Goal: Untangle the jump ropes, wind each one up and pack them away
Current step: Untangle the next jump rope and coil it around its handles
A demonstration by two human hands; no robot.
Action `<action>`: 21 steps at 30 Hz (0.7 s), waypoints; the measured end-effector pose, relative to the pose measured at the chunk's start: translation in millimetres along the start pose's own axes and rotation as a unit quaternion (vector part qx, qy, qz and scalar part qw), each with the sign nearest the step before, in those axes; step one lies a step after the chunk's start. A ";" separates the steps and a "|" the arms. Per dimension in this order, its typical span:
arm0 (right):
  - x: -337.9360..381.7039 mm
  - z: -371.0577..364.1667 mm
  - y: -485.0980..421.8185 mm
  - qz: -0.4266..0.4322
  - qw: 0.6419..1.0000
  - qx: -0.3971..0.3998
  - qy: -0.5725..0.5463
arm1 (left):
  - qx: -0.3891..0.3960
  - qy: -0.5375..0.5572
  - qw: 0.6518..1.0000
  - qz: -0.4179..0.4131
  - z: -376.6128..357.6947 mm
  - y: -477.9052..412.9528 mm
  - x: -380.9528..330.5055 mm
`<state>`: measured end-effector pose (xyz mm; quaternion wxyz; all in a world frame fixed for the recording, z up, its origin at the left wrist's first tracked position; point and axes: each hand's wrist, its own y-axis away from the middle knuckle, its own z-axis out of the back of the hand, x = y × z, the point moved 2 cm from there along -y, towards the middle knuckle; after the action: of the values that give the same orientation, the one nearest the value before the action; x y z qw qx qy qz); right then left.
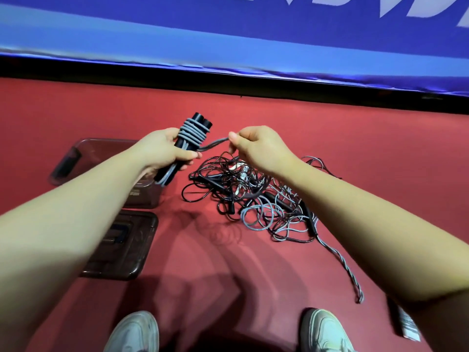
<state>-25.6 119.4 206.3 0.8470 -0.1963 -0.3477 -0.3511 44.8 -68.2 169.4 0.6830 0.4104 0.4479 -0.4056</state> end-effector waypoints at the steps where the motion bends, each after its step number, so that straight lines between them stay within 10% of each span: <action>1: -5.4 0.3 -1.2 -0.006 0.999 0.005 0.040 | -0.007 0.013 1.000 -0.003 2.8 -0.5 -0.8; 13: -33.3 -23.3 -9.1 0.047 0.959 -0.041 0.278 | -0.062 -0.116 0.991 0.003 11.5 -3.0 24.7; 21: -61.0 -57.7 -10.5 -0.082 0.986 0.087 0.114 | -0.072 -0.033 0.996 -0.045 -0.8 -6.2 -3.4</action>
<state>-38.5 107.0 123.5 0.8633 -0.0516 -0.2926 -0.4079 37.9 -68.9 171.2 0.7065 0.3258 0.4712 -0.4155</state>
